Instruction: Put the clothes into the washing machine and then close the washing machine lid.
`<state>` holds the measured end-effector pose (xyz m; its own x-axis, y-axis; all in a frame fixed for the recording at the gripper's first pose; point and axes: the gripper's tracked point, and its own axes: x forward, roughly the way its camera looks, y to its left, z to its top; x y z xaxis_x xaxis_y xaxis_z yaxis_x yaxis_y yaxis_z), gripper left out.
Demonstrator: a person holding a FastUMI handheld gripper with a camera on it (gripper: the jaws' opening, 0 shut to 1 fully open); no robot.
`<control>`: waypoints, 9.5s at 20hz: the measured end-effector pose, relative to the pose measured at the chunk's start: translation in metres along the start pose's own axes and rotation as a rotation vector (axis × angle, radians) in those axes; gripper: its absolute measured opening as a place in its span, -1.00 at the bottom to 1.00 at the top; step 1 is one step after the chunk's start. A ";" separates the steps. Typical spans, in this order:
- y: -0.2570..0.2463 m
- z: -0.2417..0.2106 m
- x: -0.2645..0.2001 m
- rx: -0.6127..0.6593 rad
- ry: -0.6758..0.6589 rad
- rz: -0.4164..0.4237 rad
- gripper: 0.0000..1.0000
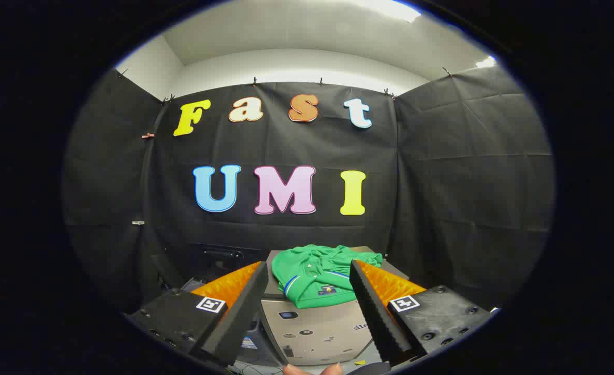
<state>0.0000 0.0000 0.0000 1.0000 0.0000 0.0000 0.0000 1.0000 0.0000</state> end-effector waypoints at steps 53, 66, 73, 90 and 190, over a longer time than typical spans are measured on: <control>-0.025 -0.175 0.304 -0.079 0.704 0.034 0.57; 0.017 -0.083 0.297 0.150 0.607 0.073 -0.71; 0.125 -0.051 0.292 0.177 0.564 0.209 -0.72; 0.352 -0.148 0.295 0.180 0.692 0.421 -0.72; 0.329 -0.235 0.242 -0.008 0.195 0.373 1.00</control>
<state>0.2425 0.3293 -0.2355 0.9128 0.3613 -0.1903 -0.3628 0.9314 0.0284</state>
